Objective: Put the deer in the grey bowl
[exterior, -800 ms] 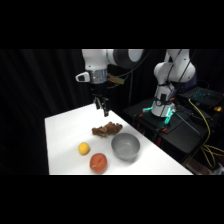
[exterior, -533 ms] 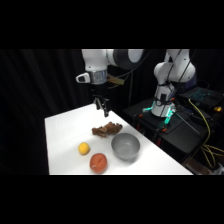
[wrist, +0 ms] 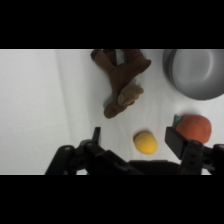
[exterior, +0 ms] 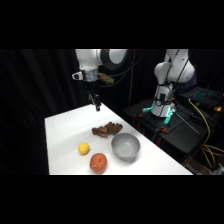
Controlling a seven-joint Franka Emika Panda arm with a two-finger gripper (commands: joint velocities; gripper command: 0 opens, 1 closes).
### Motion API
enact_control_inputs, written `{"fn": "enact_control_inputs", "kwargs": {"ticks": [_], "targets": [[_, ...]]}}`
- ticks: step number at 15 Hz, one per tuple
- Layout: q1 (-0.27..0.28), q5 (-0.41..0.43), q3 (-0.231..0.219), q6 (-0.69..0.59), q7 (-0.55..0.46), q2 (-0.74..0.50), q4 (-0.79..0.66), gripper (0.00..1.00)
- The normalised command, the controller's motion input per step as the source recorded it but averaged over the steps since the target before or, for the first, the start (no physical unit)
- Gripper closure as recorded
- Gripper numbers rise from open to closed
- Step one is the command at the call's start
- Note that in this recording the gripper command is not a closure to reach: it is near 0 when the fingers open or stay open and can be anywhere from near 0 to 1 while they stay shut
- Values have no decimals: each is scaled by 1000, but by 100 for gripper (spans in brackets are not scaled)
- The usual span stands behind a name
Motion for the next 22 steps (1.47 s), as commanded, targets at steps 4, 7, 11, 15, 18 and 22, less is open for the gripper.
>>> {"fn": "enact_control_inputs", "kwargs": {"ticks": [4, 7, 11, 15, 18, 22], "targets": [[15, 146, -2, 302, 374, 131, -138, 0], [46, 163, 32, 285, 210, 6, -285, 0], [7, 162, 25, 377, 24, 23, -260, 0], [-83, 296, 69, 390, -141, 221, -107, 0], [-155, 435, 199, 333, -210, 254, -14, 0], [-118, 264, 166, 258, -140, 95, -31, 100]]}}
